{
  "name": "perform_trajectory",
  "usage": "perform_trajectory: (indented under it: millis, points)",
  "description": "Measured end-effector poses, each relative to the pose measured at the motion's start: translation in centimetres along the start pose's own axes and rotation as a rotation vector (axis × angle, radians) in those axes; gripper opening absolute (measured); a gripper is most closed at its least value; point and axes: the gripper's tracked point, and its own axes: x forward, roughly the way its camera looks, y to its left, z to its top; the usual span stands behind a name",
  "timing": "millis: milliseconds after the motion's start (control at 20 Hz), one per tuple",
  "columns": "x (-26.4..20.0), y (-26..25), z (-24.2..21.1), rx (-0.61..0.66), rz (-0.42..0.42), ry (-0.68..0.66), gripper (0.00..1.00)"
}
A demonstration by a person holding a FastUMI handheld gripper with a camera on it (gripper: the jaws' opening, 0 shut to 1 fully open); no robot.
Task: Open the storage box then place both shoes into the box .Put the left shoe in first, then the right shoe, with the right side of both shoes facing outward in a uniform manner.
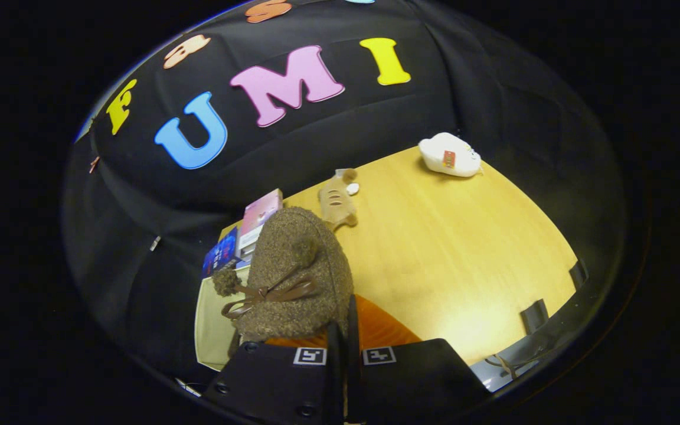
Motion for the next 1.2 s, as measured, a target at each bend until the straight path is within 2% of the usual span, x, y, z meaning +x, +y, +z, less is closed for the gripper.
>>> perform_trajectory:
  millis: [200, 450, 650, 850, 1050, 1150, 1200]
  points:
    - [1.0, 7.8, -2.1, 0.001, 0.094, 0.04, 0.08]
    - [3.5, 14.7, -4.6, -0.012, 0.149, 0.096, 0.08]
    - [5.8, 16.6, -7.2, -0.024, 0.12, 0.135, 0.08]
    - [8.6, 16.3, -9.2, -0.007, 0.057, 0.165, 0.09]
    - [9.1, 15.8, -10.1, -0.031, 0.012, 0.162, 0.15]
    - [9.0, 16.1, -10.7, -0.042, 0.022, 0.17, 0.19]
    - [8.5, 17.0, -11.1, -0.041, 0.05, 0.174, 0.35]
